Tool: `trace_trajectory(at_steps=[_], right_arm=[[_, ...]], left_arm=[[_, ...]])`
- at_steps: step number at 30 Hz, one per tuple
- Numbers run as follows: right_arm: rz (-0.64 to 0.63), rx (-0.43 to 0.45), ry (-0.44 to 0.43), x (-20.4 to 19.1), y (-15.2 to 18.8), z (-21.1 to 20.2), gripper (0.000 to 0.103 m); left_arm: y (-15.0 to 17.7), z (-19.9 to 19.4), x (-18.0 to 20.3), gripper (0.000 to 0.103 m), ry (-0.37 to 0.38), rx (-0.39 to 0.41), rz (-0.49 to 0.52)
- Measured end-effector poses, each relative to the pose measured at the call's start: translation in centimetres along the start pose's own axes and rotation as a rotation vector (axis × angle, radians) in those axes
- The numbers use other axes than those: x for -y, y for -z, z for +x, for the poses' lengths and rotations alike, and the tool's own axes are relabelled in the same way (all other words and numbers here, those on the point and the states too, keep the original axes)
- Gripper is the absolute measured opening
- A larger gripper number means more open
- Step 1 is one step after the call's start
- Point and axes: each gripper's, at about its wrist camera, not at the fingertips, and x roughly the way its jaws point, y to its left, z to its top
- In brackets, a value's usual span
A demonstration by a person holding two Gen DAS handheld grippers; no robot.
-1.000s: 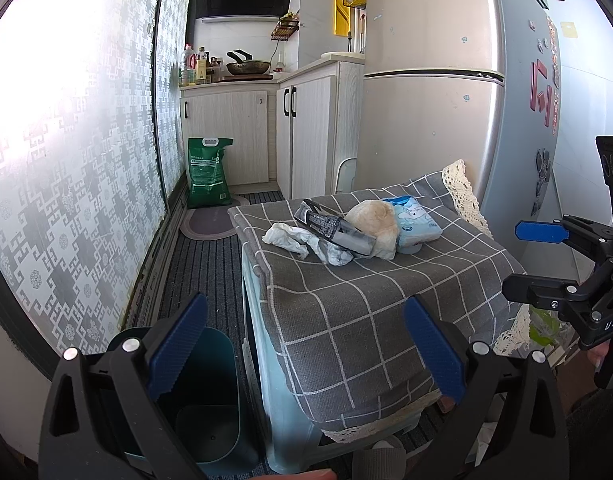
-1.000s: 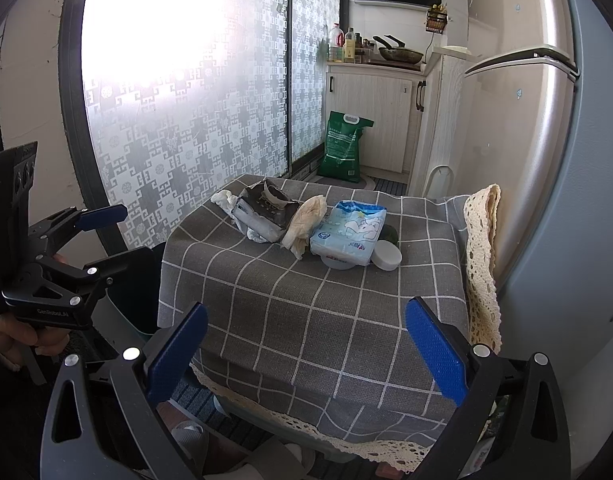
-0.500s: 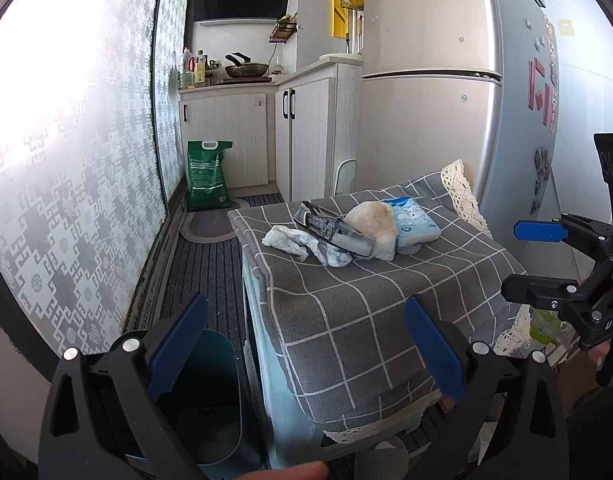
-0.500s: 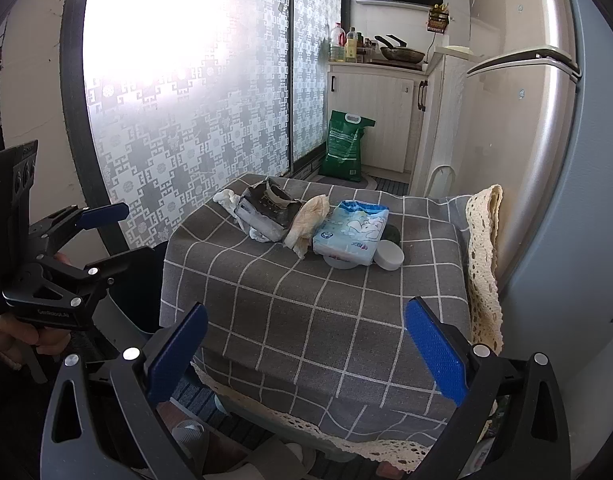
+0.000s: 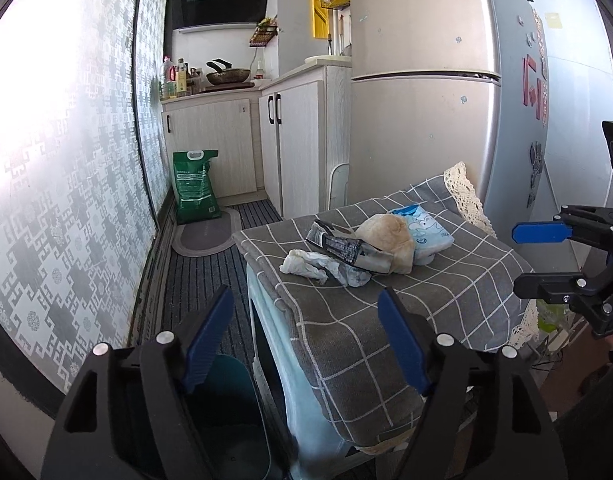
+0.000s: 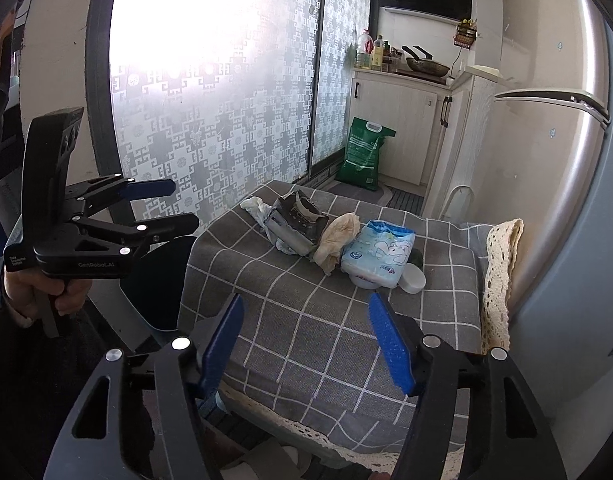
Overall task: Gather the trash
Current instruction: 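Grasp the white tissue with the left tool while the right tool grasps the dark wrapper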
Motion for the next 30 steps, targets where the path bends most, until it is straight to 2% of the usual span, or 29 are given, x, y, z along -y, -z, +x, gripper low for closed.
trace_trajectory(at_steps=[1, 3, 6, 10, 12, 15, 19, 23, 25, 27, 30], right_arm=[[-0.002, 0.0, -0.003, 0.0, -0.2, 0.1, 0.061], [-0.005, 0.001, -0.011, 0.1, -0.5, 0.3, 0.057], [-0.016, -0.012, -0.021, 0.2, -0.8, 1.0, 0.052], [-0.021, -0.034, -0.05, 0.2, -1.1, 2.0, 0.051], [-0.03, -0.04, -0.067, 0.2, -1.4, 2.4, 0.051], [-0.034, -0.044, -0.093, 0.0, -1.8, 2.9, 0.051], [-0.051, -0.046, -0.122, -0.3, -2.9, 3.7, 0.05], [-0.073, -0.052, -0.125, -0.3, -4.2, 4.9, 0.042], [-0.09, -0.06, -0.123, -0.6, -4.8, 5.6, 0.04], [-0.118, -0.067, -0.127, -1.1, -5.3, 6.3, 0.039], [-0.157, -0.086, -0.124, -1.8, -5.8, 7.4, 0.037]], left_arm=[[-0.1, 0.5, -0.1, 0.072, 0.006, -0.008, 0.022], [-0.4, 1.4, -0.3, 0.058, 0.028, -0.027, 0.068], [-0.9, 3.1, -1.2, 0.049, 0.077, -0.06, 0.087], [-1.9, 4.9, -2.0, 0.049, 0.16, -0.094, 0.113], [-2.3, 5.7, -2.0, 0.049, 0.171, -0.103, 0.156], [-2.9, 7.3, -2.2, 0.048, 0.227, -0.147, 0.195], [-2.5, 8.9, -2.1, 0.045, 0.257, -0.196, 0.245], [-1.9, 9.5, -1.9, 0.044, 0.276, -0.212, 0.245], [-1.9, 9.5, -1.9, 0.039, 0.288, -0.211, 0.231], [-1.9, 9.5, -2.1, 0.027, 0.314, -0.211, 0.203], [-1.7, 9.6, -2.0, 0.02, 0.323, -0.213, 0.192]])
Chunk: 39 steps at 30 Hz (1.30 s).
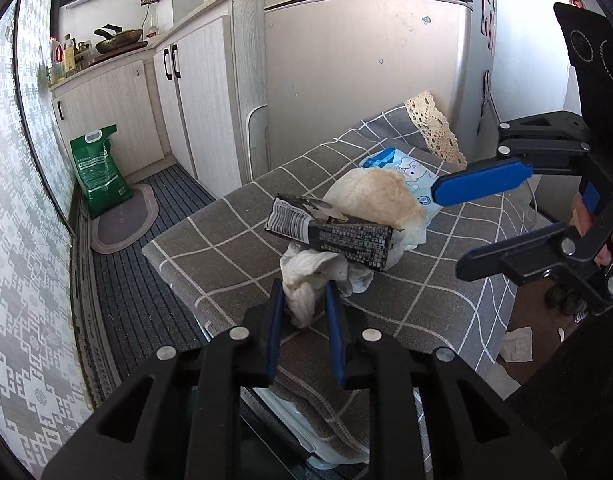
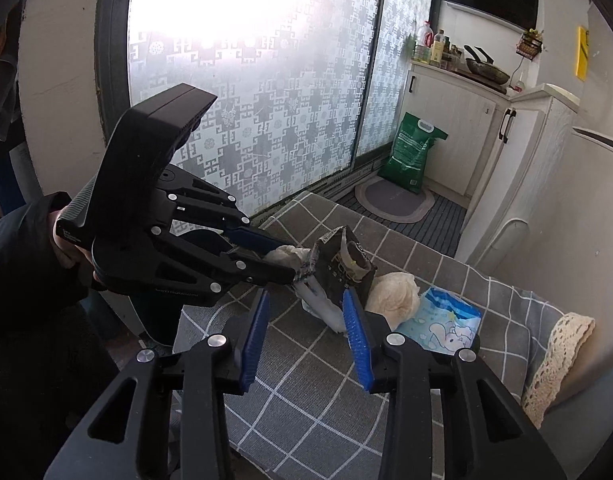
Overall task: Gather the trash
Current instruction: 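Grasp the white tissue with the left tool while the right tool grasps the dark wrapper, then carry the white tissue with the left tool over the teal bin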
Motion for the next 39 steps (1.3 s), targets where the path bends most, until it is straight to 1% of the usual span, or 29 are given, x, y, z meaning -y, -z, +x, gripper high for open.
trace_trajectory(at_steps=[2, 5, 6, 10, 12, 15, 17, 19, 23, 29, 32, 34, 39], right_arm=[[-0.01, -0.015, 0.006, -0.1, -0.3, 0.8, 0.033], [-0.037, -0.035, 0.024, -0.4, -0.7, 1.8, 0.03], [-0.046, -0.039, 0.031, -0.6, -0.8, 2.1, 0.029], [-0.064, -0.053, 0.064, -1.1, -1.2, 3.0, 0.019], [-0.061, -0.066, 0.072, -1.0, -1.2, 3.4, 0.018], [-0.053, -0.078, 0.081, -1.2, -1.2, 3.8, 0.013], [-0.037, -0.077, 0.079, -1.0, -1.7, 3.9, 0.006], [-0.022, -0.075, 0.089, -0.9, -2.1, 3.7, 0.004], [0.084, -0.047, 0.046, 0.5, -2.7, 3.1, 0.003], [0.168, 0.042, 0.022, 1.0, -4.6, 0.9, 0.002], [0.192, 0.082, 0.002, 0.8, -5.6, -0.2, 0.002], [0.188, 0.09, 0.0, 0.3, -6.2, -0.4, 0.002], [0.181, 0.1, -0.008, -0.6, -7.4, -0.4, 0.002]], left_arm=[[0.2, -0.1, 0.0, 0.014, 0.012, 0.007, -0.016], [0.3, -0.6, -0.2, 0.011, 0.032, 0.024, -0.05], [0.4, -0.7, -0.3, 0.011, 0.039, 0.03, -0.065], [0.9, -1.1, -0.3, 0.01, 0.042, 0.044, -0.095], [1.2, -1.3, -0.2, 0.01, 0.035, 0.052, -0.109], [1.5, -1.7, -0.1, 0.01, 0.03, 0.071, -0.138], [1.6, -2.1, 0.0, 0.01, 0.026, 0.086, -0.153], [1.7, -2.5, -0.1, 0.01, 0.023, 0.102, -0.172], [2.1, -3.3, -0.2, 0.009, 0.009, 0.134, -0.212], [2.0, -5.9, -0.8, 0.009, -0.007, 0.225, -0.26], [2.2, -7.3, -1.6, 0.009, -0.026, 0.266, -0.295], [2.5, -8.2, -2.1, 0.009, -0.034, 0.286, -0.318], [3.4, -9.9, -3.0, 0.009, -0.107, 0.31, -0.347]])
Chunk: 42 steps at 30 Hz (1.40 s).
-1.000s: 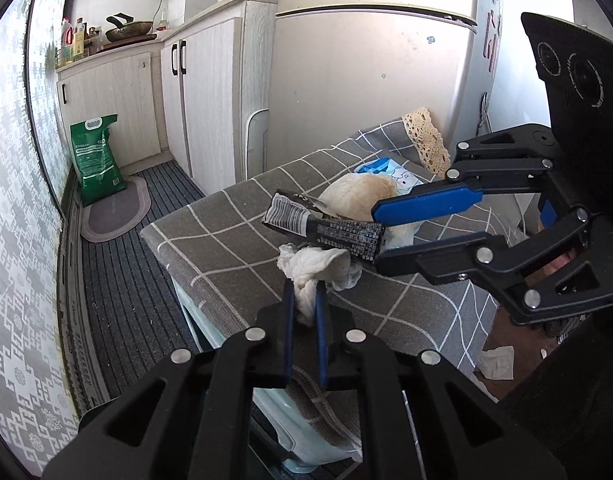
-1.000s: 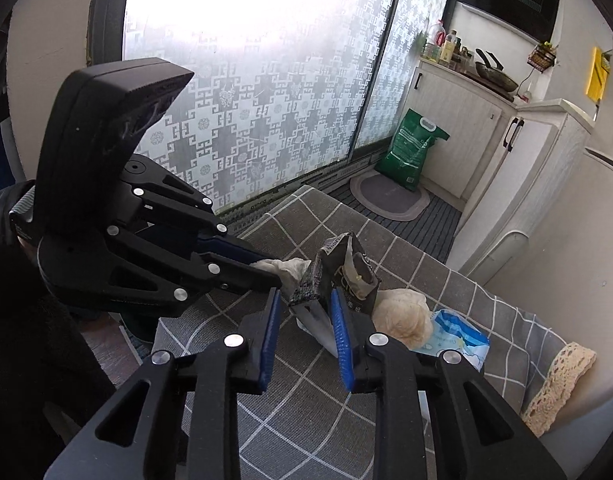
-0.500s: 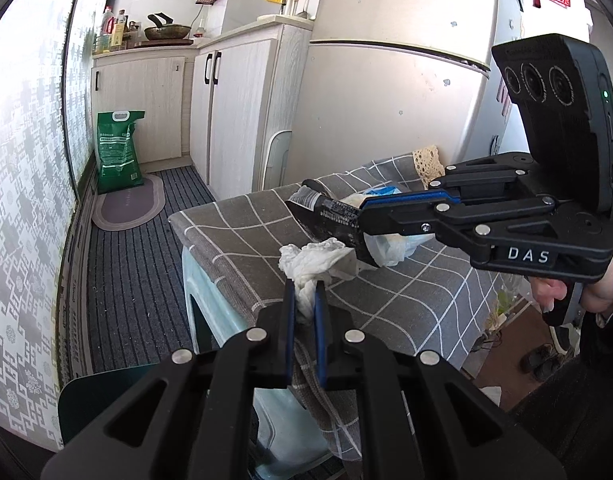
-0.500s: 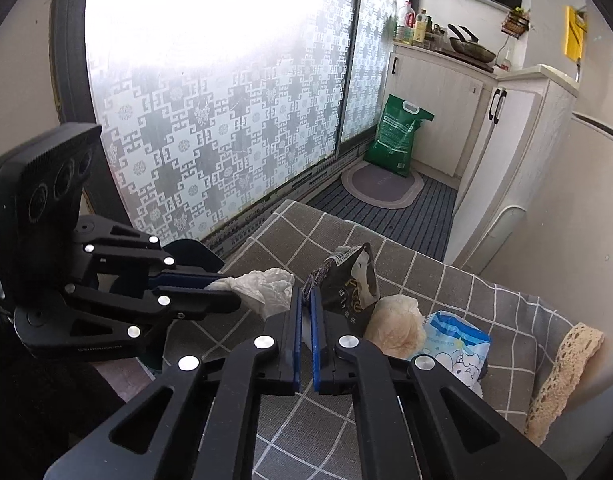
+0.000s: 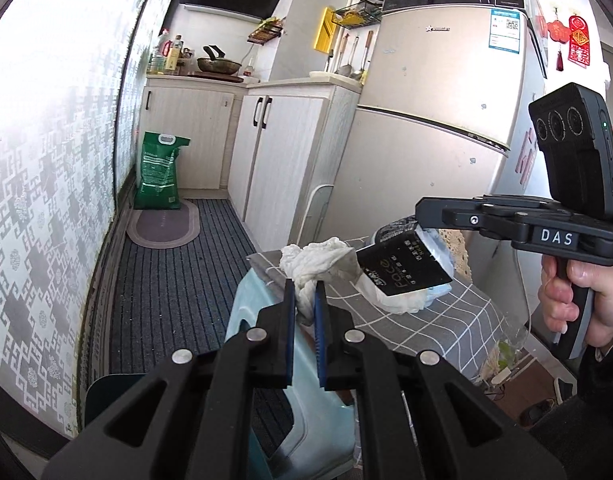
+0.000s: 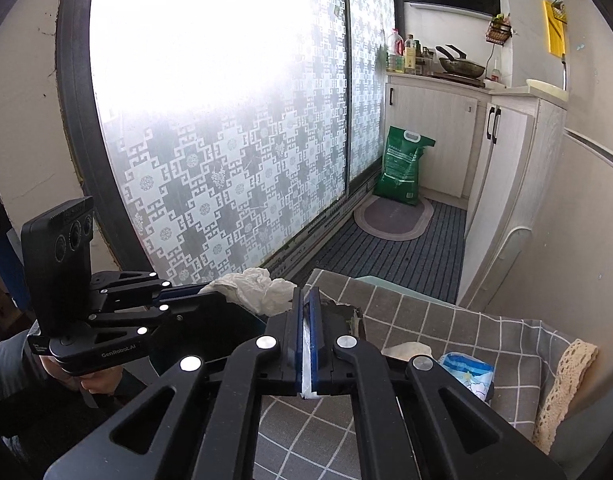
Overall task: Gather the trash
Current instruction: 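Carry the white tissue with the left tool over the teal bin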
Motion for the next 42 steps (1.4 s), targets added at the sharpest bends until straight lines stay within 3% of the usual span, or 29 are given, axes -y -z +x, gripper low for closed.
trace_trajectory(at_steps=[9, 18, 28, 42], right_arm=[[-0.034, 0.018, -0.095, -4.4, -2.1, 1.2, 0.002], [-0.05, -0.07, -0.21, -9.4, -2.2, 6.0, 0.002], [-0.045, -0.215, -0.254, -13.0, -0.6, 12.0, 0.002], [-0.021, -0.42, -0.24, -14.7, 3.1, 19.4, 0.002]], left_arm=[[1.5, -2.8, -4.2, 0.009, -0.142, -0.006, -0.084], [6.7, -2.1, -7.9, 0.009, -0.274, -0.206, -0.109], [12.3, -0.8, -12.0, 0.009, -0.296, -0.391, -0.199], [16.6, 1.2, -14.2, 0.01, -0.287, -0.573, -0.242]])
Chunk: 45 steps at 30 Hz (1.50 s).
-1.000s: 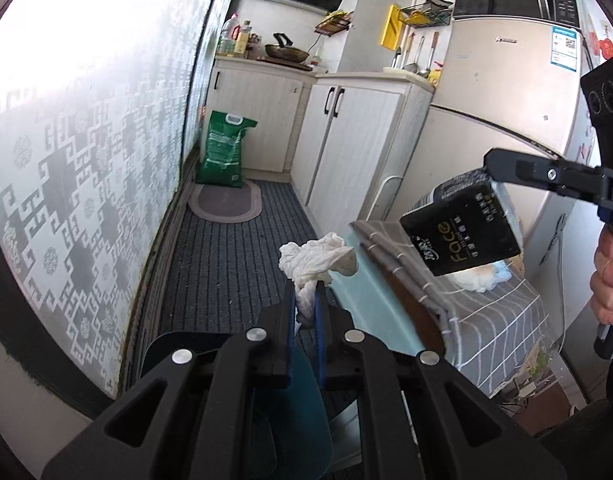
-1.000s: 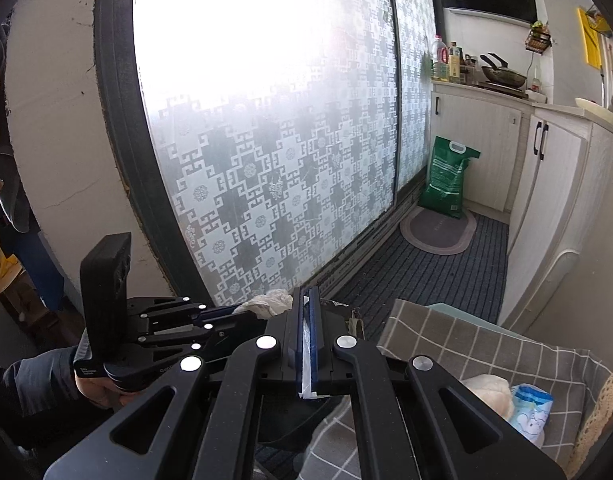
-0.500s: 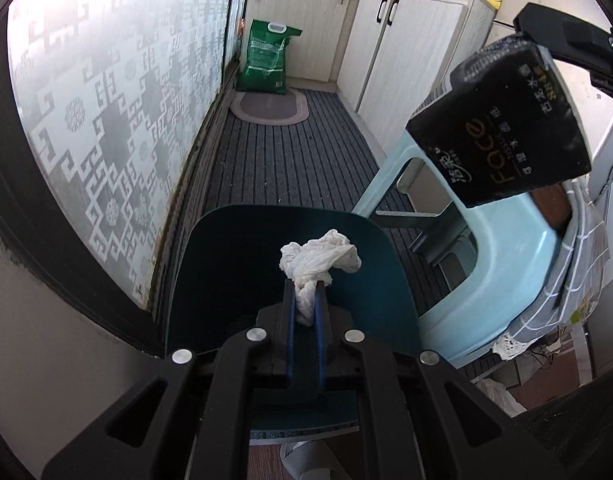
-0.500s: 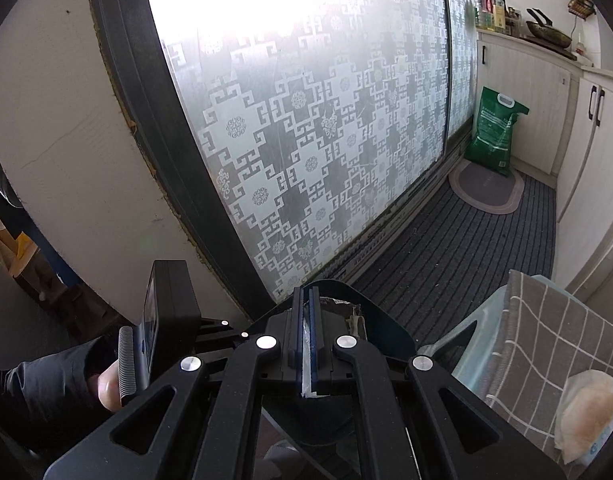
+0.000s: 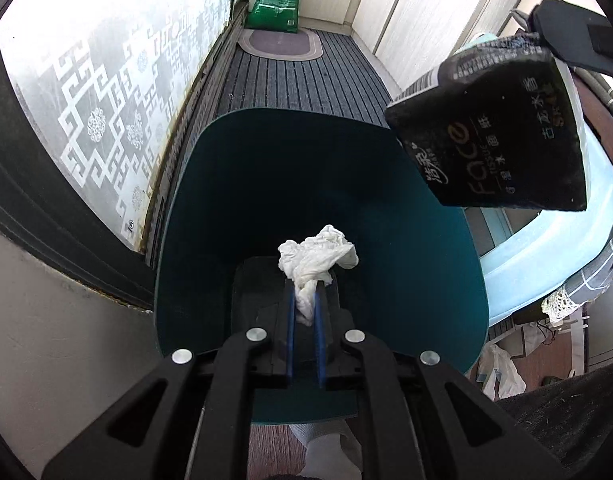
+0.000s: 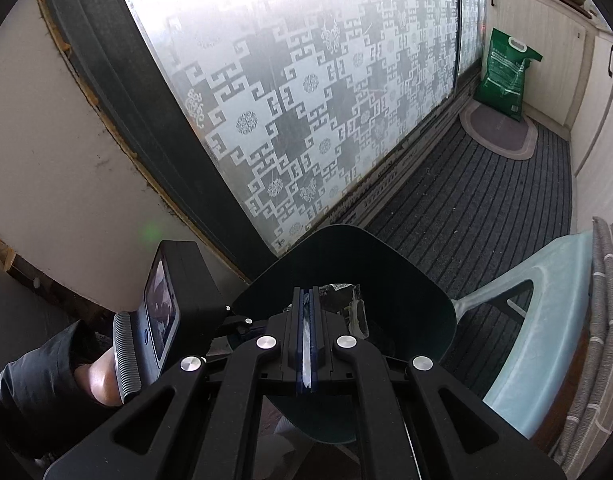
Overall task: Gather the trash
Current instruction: 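Carry the white tissue with the left tool over the teal bin, then open the right tool over the teal bin to drop the dark wrapper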
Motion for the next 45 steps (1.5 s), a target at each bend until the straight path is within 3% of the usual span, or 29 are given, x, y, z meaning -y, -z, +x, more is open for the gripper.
trace_trajectory(at_steps=[4, 6, 11, 17, 27, 33, 45], right_arm=[[0.011, -0.049, 0.003, 0.2, 0.3, 1.7, 0.002], [0.015, -0.072, 0.006, 0.4, 0.6, 2.2, 0.002], [0.017, -0.124, 0.026, 0.9, 1.1, 3.8, 0.002], [0.027, -0.173, 0.051, 1.7, 2.0, 5.4, 0.002], [0.05, -0.225, 0.041, 2.7, 3.4, 6.9, 0.002], [0.06, -0.243, 0.028, 2.9, 4.0, 7.5, 0.002], [0.026, -0.301, 0.023, 2.6, 6.1, 9.3, 0.002]], left_arm=[[0.2, 1.0, 0.1, 0.016, 0.015, -0.043, 0.012], [0.2, 1.0, 0.3, 0.033, 0.004, -0.037, 0.025], [0.6, 0.5, 0.1, 0.033, 0.005, -0.016, 0.027], [0.6, -1.0, 0.3, 0.025, 0.004, 0.056, 0.029], [-1.1, -6.4, 0.5, 0.02, -0.01, 0.325, 0.008], [-1.7, -11.0, 1.5, 0.019, 0.025, 0.502, 0.011], [-2.1, -17.5, 3.8, 0.019, 0.067, 0.726, 0.03]])
